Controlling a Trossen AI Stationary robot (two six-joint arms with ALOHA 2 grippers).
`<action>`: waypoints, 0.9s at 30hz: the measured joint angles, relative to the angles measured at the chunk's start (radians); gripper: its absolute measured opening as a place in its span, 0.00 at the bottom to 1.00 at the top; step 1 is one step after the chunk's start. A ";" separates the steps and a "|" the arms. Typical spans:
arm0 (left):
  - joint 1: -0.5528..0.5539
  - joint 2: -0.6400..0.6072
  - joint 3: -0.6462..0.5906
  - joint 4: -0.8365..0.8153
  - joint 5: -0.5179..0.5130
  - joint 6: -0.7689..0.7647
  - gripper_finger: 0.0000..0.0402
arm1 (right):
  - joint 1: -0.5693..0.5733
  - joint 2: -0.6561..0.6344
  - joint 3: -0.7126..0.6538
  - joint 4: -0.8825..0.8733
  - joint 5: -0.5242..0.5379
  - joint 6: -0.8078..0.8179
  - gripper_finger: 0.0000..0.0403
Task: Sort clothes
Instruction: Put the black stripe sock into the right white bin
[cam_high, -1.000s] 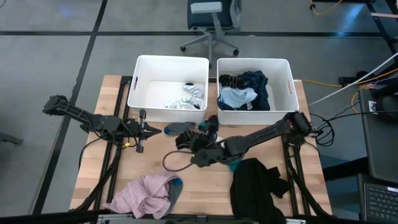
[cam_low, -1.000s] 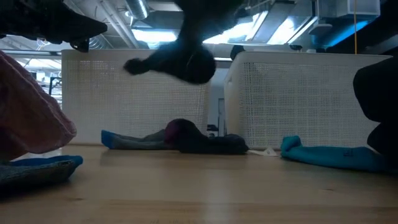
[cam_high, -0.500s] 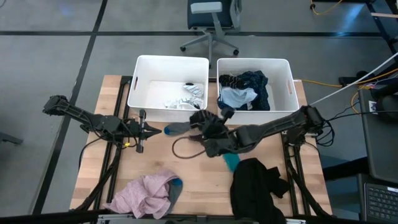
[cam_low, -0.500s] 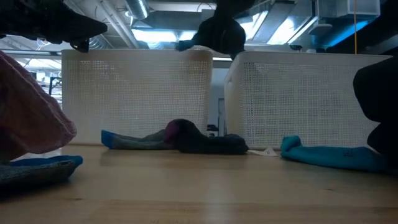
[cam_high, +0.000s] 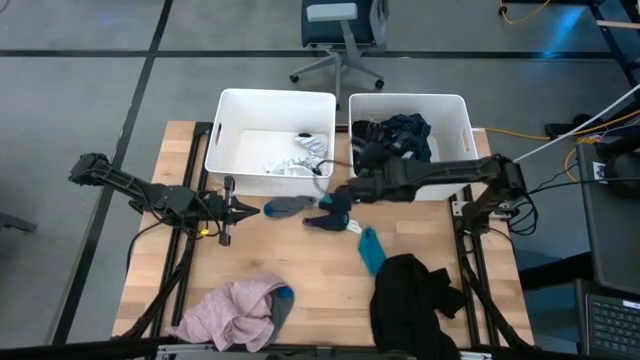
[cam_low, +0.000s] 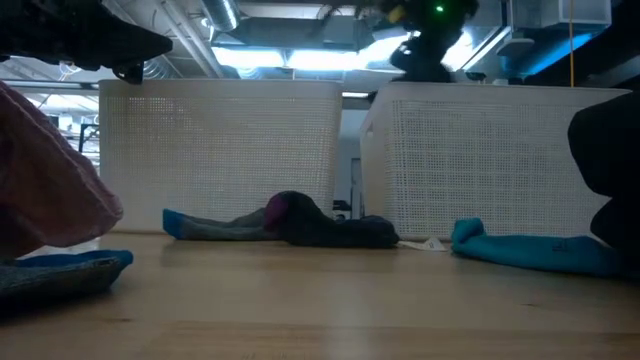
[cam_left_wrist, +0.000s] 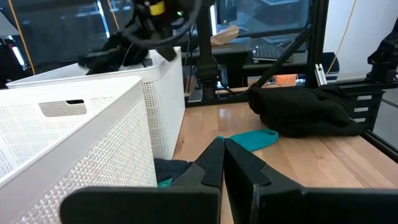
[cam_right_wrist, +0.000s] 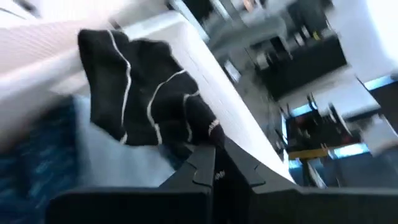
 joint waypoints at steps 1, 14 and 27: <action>0.000 0.000 0.000 0.000 0.000 0.000 0.00 | -0.017 -0.007 0.000 -0.058 -0.003 0.048 0.04; 0.000 0.000 0.000 0.001 0.000 -0.001 0.00 | -0.146 -0.031 -0.005 -0.096 -0.252 0.087 0.27; 0.000 0.000 0.000 0.000 0.000 -0.014 0.00 | -0.130 -0.040 0.176 -0.120 -0.572 0.032 0.68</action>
